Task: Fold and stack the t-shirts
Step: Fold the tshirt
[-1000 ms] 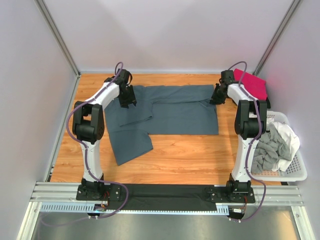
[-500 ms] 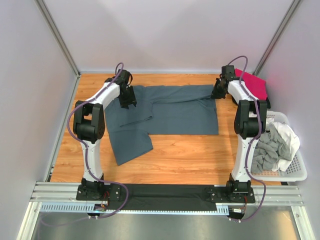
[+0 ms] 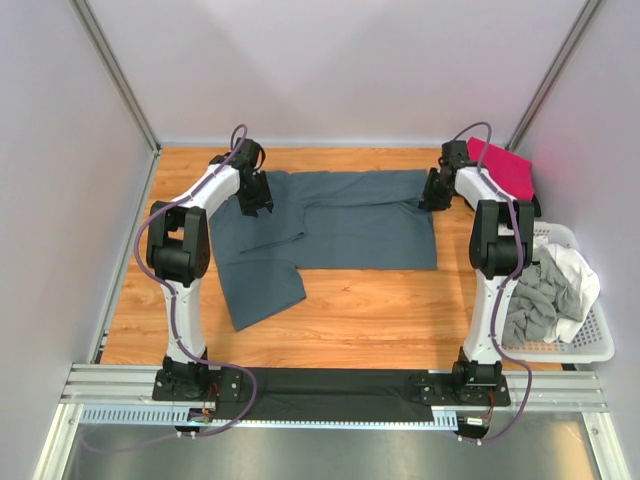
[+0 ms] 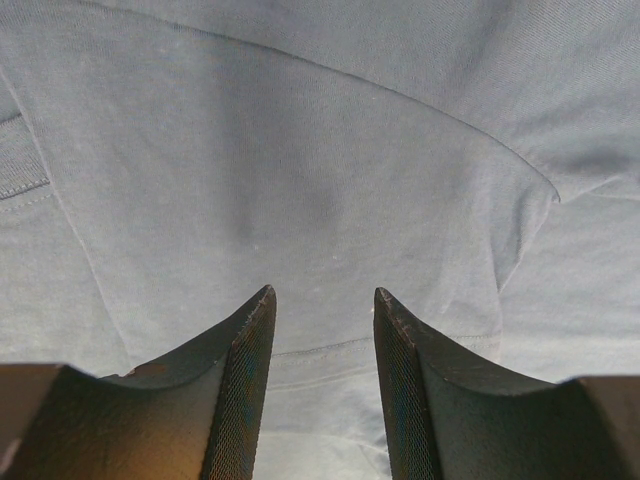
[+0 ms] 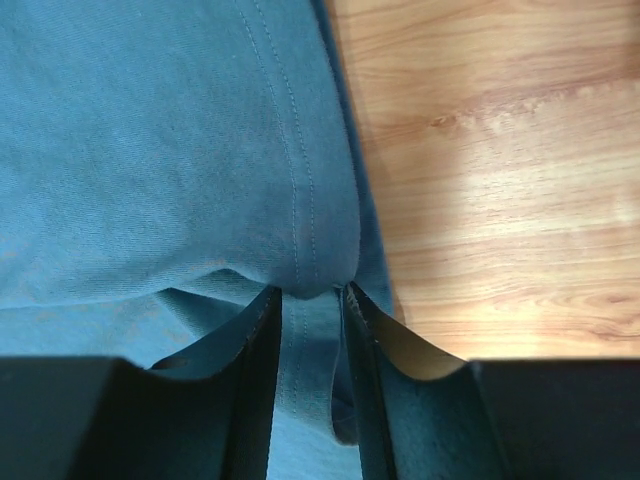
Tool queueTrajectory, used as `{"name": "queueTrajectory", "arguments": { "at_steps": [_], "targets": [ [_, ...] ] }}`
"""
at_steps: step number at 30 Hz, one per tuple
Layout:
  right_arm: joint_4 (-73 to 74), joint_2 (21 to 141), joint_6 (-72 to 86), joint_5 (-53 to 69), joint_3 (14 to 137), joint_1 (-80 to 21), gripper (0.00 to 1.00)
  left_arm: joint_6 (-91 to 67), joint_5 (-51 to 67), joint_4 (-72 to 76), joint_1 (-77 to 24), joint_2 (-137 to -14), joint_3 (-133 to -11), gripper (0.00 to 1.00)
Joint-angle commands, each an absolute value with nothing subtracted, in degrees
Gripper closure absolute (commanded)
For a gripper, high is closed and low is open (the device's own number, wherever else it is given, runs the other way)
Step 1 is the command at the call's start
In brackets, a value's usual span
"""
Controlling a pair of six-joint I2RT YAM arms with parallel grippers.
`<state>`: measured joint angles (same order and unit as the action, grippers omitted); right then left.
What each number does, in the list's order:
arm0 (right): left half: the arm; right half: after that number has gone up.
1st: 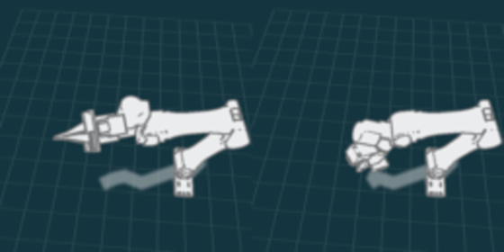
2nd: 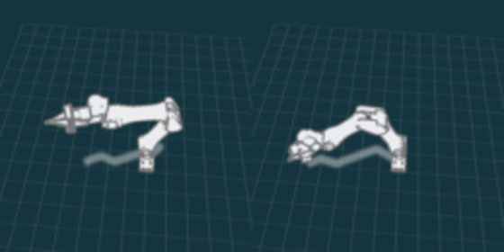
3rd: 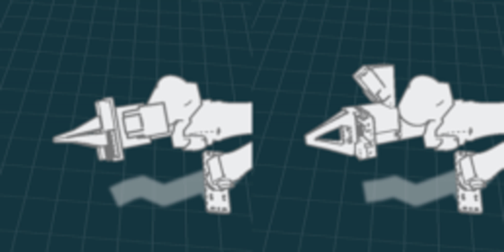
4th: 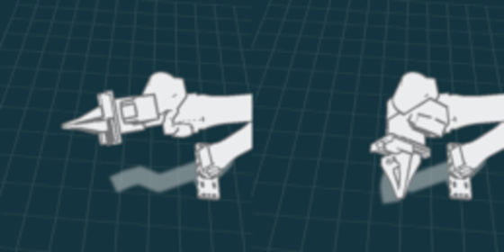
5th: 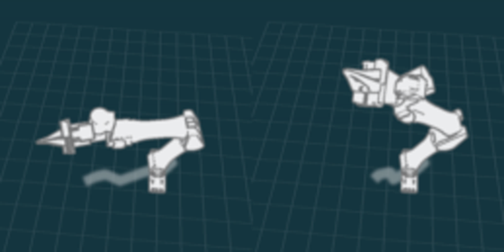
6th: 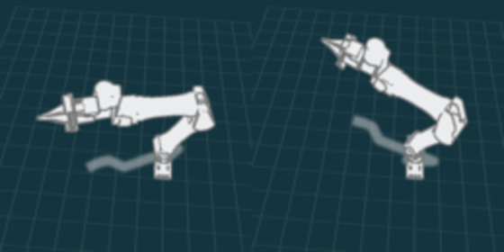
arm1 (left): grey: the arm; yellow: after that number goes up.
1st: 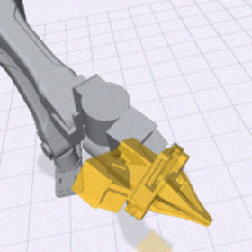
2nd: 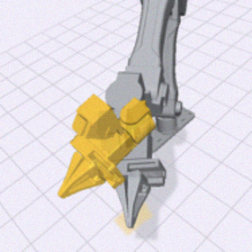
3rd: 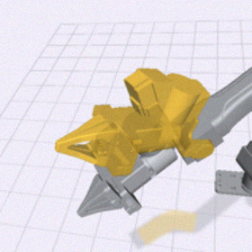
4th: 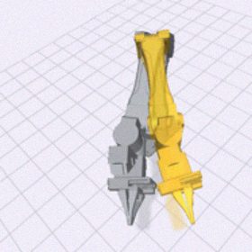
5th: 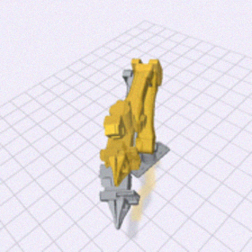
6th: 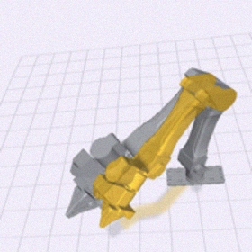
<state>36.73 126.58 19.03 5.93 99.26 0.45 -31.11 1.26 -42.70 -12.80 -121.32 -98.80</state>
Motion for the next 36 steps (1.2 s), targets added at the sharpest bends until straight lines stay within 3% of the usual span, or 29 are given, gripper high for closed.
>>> {"name": "queueTrajectory", "arguments": {
  "at_steps": [1, 7, 13, 16, 17, 21, 36],
  "targets": [
    [35.07, 124.8, 17.75, 7.29, 98.96, 0.26, 0.67, -30.15, 1.5, -43.33, -13.1, -121.64, -100.81, 0.49],
    [34.28, 126.12, 17.93, 8.0, 100.28, 0.26, 0.71, -30.15, 1.41, -43.42, -13.1, -121.46, -100.46, 0.49],
    [35.33, 128.05, 17.75, 8.53, 103.01, 0.26, 0.6, -30.23, 1.41, -43.59, -13.1, -121.73, -100.98, 0.49],
    [35.86, 128.58, 17.67, 7.74, 103.36, 0.26, 0.67, -30.32, 1.49, -43.94, -13.1, -122.08, -101.34, 0.49],
    [36.56, 128.93, 17.58, 7.04, 103.62, 0.26, 0.79, -30.32, 1.49, -43.86, -13.1, -122.25, -101.42, 0.49],
    [38.14, 129.37, 16.18, 5.54, 104.59, 0.26, 1.0, -30.32, 1.49, -44.03, -13.1, -122.52, -101.69, 0.49],
    [41.66, 129.37, 11.87, -4.74, 109.33, 0.26, 1.0, -30.23, 1.67, -43.95, -13.1, -122.87, -101.51, 0.5]
  ]
}}
